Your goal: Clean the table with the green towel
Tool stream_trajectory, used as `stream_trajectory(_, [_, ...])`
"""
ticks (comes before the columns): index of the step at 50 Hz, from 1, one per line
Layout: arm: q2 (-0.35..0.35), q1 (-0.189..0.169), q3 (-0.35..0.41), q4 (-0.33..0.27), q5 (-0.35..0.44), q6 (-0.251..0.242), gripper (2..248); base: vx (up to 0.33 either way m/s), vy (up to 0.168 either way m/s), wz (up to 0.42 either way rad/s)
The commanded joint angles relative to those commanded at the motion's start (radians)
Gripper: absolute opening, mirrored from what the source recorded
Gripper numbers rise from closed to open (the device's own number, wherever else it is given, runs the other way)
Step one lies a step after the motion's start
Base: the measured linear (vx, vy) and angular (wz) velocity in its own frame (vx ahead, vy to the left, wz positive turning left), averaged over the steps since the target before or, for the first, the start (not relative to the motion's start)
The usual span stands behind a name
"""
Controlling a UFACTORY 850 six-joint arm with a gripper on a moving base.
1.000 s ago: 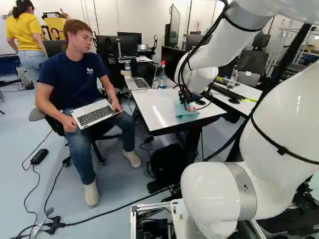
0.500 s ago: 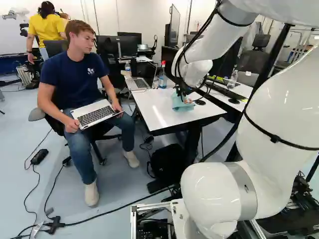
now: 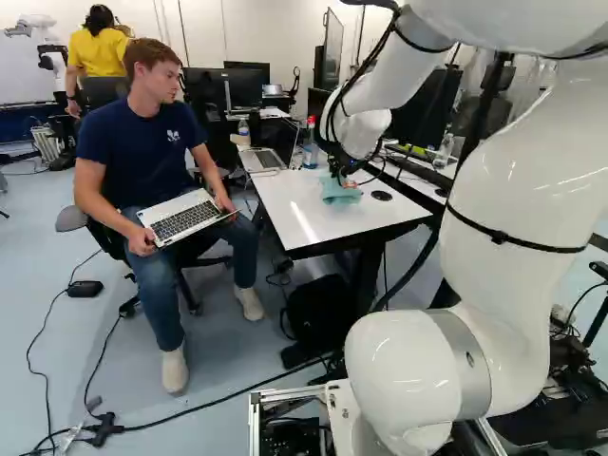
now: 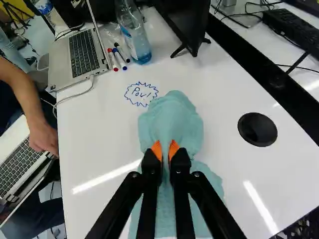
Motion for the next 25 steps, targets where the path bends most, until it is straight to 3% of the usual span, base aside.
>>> stream_trajectory(25, [-0.118, 0.026, -0.132, 0.000, 0.000, 0.000, 36, 0.000, 0.000, 0.000])
